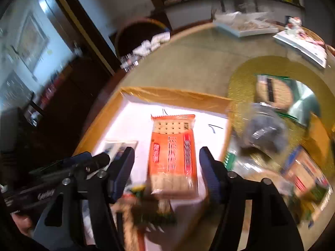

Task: Organize snacks
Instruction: 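Carry the cracker pack and sachet over the tray with both grippers and release, then grasp the green pea bag with the right gripper while the left gripper grasps the round cracker pack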

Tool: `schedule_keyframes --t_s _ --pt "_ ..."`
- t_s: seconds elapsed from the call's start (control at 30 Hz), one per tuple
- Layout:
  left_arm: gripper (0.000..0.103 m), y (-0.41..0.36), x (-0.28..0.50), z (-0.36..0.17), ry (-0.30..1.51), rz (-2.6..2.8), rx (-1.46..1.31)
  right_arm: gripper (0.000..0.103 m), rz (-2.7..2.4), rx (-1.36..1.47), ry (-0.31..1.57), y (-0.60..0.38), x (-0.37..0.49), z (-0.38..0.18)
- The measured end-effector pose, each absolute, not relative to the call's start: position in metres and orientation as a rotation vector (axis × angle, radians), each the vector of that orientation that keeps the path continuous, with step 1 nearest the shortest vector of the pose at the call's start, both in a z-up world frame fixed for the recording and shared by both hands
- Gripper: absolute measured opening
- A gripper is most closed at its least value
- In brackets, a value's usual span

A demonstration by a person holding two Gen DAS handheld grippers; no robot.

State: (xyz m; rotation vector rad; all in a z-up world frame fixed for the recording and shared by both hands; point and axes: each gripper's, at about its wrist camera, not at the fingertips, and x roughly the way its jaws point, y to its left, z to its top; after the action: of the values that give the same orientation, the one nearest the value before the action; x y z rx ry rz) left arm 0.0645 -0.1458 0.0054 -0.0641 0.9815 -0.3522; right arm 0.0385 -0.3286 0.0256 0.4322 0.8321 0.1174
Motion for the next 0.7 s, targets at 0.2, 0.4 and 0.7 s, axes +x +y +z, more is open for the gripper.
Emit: schedule_keyframes --t_s 0.2,0.4,0.7 --pt "0.079 -0.16 0.001 0.029 0.885 -0.446 -0.09 0.072 0.161 0.508 0.707 -0.359 -0.058 0.039" --pt "0.079 -0.2 -0.05 0.02 0.909 -0.589 -0.113 0.073 0.07 0.569 0.722 -0.396 -0.12 0.012" --pt "0.079 -0.243 -0.087 0.019 0.925 -0.657 -0.077 0.073 0.024 0.554 0.742 -0.444 -0.127 0.012"
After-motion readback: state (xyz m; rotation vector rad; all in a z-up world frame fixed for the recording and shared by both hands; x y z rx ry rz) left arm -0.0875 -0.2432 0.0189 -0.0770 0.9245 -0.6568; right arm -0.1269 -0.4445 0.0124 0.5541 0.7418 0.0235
